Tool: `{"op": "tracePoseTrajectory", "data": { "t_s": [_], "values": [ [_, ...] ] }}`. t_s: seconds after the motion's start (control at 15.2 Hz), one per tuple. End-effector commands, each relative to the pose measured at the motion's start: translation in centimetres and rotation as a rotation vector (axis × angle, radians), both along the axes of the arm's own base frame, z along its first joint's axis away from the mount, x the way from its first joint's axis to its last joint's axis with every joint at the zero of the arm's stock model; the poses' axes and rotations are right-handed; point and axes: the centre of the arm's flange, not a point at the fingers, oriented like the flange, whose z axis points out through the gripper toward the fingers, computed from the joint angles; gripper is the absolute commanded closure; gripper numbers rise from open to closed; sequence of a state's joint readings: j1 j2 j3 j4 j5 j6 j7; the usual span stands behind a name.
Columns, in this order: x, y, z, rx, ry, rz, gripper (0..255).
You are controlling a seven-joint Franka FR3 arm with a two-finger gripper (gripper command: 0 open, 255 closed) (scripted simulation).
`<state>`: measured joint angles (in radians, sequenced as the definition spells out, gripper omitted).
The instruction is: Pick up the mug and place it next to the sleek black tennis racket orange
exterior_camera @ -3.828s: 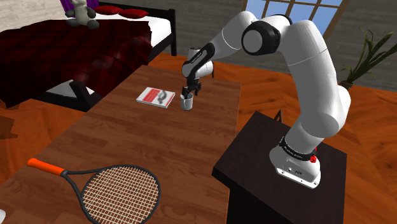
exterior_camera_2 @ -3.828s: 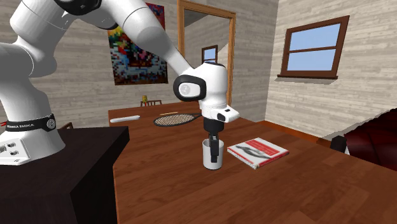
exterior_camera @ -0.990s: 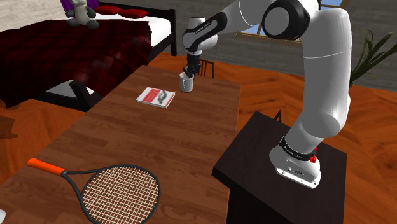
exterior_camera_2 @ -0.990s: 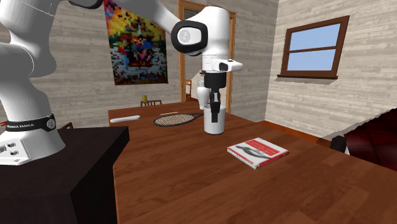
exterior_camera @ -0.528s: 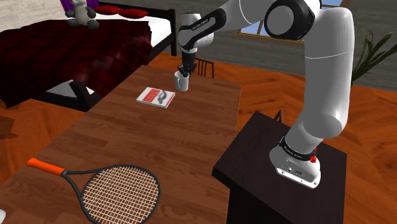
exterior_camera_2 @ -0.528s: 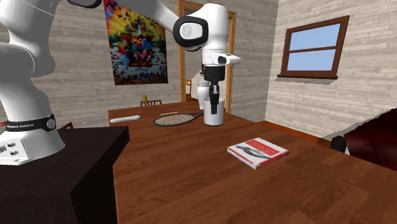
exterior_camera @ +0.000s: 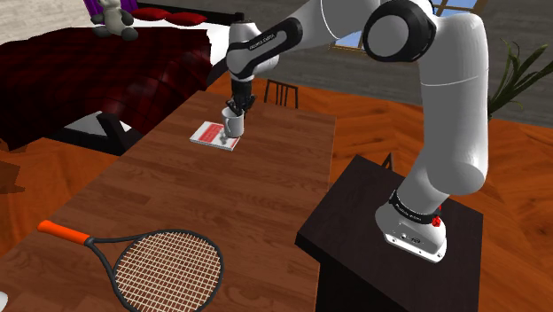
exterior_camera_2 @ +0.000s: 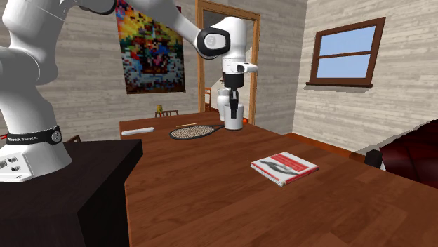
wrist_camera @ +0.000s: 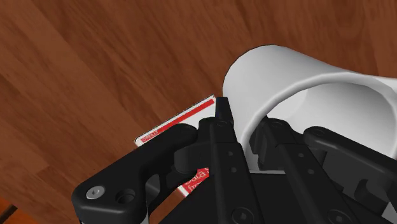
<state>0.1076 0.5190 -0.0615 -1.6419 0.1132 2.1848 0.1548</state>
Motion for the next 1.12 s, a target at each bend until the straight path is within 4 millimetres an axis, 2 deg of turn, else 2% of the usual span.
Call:
{"op": "tracePoseTrajectory", "data": {
  "t_s": [0.0,0.79,1.06],
  "values": [
    [0.5,2.7,0.0,0.0,0.0,-0.001,255],
    [3.0,18.5,0.1,0.0,0.0,-0.001,255],
    [3.0,18.5,-2.0,0.0,0.0,-0.001,255]
  ]
}}
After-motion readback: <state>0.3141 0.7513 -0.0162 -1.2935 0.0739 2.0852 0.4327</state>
